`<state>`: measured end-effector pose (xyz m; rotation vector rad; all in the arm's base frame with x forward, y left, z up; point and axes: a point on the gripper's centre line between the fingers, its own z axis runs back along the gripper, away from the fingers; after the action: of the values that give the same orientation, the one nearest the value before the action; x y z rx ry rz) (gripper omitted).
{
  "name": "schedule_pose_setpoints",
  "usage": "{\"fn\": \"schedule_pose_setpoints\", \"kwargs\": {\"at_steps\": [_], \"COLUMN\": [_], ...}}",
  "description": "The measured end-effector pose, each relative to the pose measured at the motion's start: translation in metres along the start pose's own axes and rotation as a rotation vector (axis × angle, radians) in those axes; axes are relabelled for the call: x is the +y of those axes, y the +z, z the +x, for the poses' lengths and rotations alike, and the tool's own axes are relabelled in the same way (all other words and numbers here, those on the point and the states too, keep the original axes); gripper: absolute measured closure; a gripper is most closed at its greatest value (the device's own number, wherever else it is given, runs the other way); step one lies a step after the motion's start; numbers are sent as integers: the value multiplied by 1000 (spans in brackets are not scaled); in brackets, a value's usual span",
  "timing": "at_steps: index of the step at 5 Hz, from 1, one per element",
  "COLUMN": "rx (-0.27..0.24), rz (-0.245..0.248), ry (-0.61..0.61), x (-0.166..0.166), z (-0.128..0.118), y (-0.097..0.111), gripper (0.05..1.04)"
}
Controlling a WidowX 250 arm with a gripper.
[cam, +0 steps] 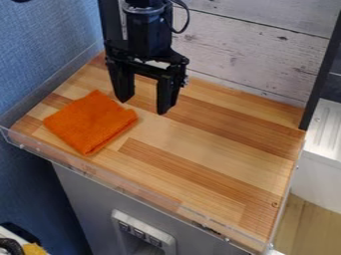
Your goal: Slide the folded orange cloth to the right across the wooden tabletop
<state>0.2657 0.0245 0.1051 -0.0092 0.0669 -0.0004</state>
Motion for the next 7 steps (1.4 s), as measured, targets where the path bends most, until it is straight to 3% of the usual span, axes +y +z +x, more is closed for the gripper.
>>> {"fn": "schedule_pose_setpoints", "kwargs": {"at_steps": [1,5,7], "rx": [4,-91,-100], "rz": [-6,-22,-19], "ry": [79,588,765], "x": [11,83,96], "z": [3,8,7], "y": [-2,5,4], "gripper": [85,85,87]}}
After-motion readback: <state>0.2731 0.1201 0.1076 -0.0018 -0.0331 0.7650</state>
